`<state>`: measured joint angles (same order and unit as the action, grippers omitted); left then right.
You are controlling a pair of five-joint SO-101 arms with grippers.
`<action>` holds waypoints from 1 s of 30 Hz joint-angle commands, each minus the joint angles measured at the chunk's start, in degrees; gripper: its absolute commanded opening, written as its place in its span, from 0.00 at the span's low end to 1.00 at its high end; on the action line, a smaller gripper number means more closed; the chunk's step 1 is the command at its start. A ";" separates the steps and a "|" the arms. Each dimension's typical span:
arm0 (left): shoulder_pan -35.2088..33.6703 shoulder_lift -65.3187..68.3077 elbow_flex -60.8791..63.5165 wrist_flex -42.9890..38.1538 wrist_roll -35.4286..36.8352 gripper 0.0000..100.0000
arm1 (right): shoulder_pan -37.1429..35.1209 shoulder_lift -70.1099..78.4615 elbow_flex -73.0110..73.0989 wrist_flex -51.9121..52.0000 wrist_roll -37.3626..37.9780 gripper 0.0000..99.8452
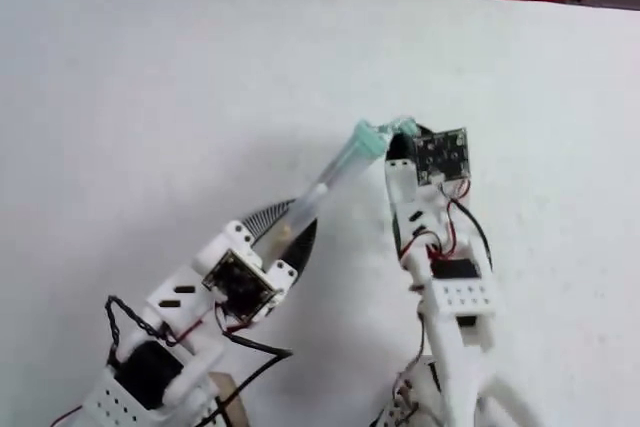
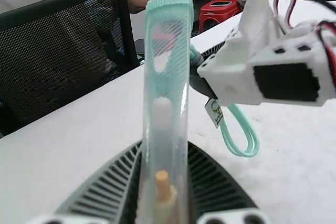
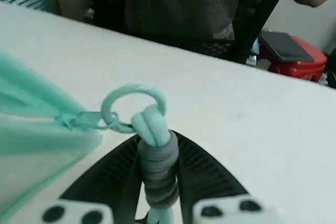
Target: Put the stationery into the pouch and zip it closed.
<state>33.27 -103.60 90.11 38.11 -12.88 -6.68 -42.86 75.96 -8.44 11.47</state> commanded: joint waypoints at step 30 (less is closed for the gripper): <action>1.01 -0.04 0.62 -0.26 0.09 0.02 | -4.09 -30.55 -33.32 63.52 0.53 0.02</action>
<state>33.63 -103.69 90.11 37.85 -12.88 -8.70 -71.34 48.62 52.84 11.65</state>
